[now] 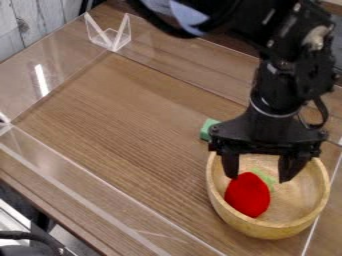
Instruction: Move the red fruit to the left
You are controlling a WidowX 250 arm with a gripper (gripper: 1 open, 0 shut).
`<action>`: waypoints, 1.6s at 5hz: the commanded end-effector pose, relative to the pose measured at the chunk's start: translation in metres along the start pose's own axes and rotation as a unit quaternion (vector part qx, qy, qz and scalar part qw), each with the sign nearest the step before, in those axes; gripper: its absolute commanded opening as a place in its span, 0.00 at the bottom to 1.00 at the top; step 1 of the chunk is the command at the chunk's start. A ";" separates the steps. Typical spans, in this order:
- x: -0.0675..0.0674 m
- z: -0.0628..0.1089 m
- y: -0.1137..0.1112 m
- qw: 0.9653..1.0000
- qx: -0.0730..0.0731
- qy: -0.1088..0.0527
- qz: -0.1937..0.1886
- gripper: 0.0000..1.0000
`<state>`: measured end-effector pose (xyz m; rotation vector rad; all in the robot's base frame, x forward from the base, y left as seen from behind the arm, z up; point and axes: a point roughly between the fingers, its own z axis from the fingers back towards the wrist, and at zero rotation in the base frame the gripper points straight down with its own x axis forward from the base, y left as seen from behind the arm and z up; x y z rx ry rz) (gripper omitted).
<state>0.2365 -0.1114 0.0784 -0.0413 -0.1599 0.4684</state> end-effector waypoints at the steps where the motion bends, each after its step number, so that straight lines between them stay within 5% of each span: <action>1: 0.000 0.003 -0.004 1.000 -0.011 -0.012 0.002 1.00; 2: -0.004 -0.012 0.003 1.000 -0.005 -0.007 -0.010 1.00; 3: -0.007 -0.021 0.011 1.000 0.002 -0.006 0.008 0.00; 6: 0.020 0.046 0.019 0.998 -0.051 -0.014 0.044 0.00; 8: 0.033 0.070 0.034 0.997 -0.080 -0.016 0.010 0.00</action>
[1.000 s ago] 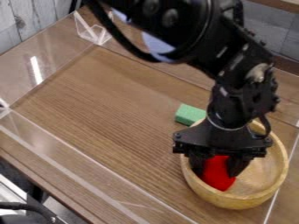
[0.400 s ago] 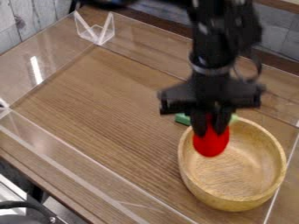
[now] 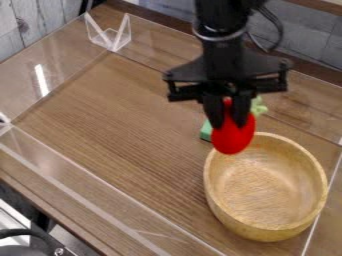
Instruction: Move the red fruit to the left
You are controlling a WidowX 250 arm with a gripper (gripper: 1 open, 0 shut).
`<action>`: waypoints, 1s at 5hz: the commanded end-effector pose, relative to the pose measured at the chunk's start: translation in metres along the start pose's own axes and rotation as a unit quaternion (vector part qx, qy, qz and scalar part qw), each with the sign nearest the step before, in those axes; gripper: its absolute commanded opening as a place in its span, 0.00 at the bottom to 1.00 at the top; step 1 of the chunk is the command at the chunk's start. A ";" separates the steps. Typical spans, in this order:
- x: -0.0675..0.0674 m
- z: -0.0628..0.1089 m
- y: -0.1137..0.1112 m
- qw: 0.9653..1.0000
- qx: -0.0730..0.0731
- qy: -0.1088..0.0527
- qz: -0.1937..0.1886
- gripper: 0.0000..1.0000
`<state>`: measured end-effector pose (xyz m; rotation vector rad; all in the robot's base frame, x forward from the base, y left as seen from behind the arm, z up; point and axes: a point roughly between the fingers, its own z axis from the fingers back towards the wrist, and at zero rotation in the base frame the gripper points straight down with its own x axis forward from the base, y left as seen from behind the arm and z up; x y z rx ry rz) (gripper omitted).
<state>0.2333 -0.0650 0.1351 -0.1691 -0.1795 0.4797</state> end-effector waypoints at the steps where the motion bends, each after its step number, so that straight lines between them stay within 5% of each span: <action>1: 0.009 0.014 -0.002 0.999 -0.028 -0.022 -0.019 0.00; 5: 0.026 0.014 0.003 0.998 -0.042 -0.030 -0.044 0.00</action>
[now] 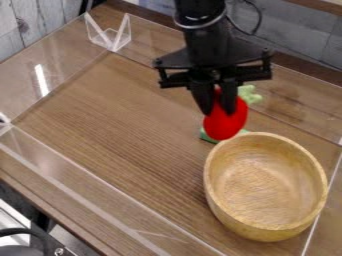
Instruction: Move the red fruit to the left
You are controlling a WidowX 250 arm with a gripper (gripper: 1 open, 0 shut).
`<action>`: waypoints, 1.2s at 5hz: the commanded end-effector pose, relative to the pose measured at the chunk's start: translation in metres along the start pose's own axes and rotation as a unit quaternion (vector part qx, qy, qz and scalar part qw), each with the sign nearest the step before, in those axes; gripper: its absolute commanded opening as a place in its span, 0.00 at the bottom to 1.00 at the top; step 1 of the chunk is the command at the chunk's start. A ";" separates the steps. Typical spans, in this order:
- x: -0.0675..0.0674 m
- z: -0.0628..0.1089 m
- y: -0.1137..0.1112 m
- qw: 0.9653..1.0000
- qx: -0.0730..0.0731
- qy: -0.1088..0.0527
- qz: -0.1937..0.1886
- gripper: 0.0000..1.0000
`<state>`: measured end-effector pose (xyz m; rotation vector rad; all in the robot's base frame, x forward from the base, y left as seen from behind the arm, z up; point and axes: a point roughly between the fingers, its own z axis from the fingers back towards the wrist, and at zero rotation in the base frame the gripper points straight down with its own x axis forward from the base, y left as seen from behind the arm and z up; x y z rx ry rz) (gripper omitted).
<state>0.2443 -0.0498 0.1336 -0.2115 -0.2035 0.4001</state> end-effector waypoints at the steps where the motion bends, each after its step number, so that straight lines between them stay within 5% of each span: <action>1: 0.006 0.016 -0.011 0.999 -0.012 -0.033 -0.010 0.00; 2: 0.003 0.017 -0.015 0.999 -0.008 -0.037 -0.013 0.00; 3: 0.002 0.017 -0.010 0.997 -0.020 -0.023 -0.075 0.00; 4: 0.004 0.016 0.000 0.990 -0.028 -0.011 -0.138 0.00; 6: 0.008 0.017 0.022 0.987 -0.002 -0.011 -0.161 0.00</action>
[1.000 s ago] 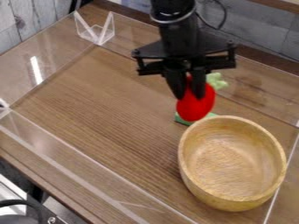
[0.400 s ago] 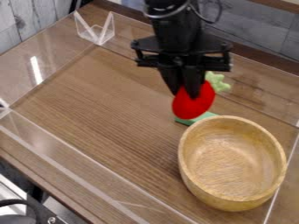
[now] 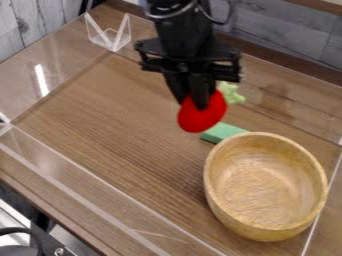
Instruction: Move the red fruit to the left
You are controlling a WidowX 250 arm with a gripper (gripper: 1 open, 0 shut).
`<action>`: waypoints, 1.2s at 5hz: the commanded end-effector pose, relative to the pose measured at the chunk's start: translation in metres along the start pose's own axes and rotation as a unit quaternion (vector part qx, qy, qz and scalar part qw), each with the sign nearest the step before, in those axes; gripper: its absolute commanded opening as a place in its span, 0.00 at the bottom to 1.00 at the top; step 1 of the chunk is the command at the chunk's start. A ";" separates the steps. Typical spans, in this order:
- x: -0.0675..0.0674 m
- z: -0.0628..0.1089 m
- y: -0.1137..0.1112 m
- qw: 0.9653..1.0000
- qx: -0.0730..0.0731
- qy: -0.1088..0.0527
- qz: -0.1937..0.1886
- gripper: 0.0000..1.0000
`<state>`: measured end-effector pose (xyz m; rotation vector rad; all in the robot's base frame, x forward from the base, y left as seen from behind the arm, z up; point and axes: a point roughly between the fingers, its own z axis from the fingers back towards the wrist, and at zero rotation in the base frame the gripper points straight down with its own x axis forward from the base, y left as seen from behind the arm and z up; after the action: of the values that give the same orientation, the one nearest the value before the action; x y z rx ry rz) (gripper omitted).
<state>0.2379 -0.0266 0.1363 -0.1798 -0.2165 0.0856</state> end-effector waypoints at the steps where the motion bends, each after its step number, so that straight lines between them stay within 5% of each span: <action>1: 0.005 0.009 0.010 0.999 0.011 -0.011 -0.032 0.00; 2: 0.007 0.009 0.021 0.998 0.021 -0.002 -0.055 0.00; 4: 0.017 0.024 0.095 0.998 0.048 -0.003 -0.037 0.00; 5: 0.022 0.023 0.133 0.998 0.062 0.000 -0.026 0.00; 6: 0.021 0.008 0.146 0.997 0.067 0.003 -0.023 0.00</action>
<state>0.2441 0.1145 0.1127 -0.0660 -0.1768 0.0578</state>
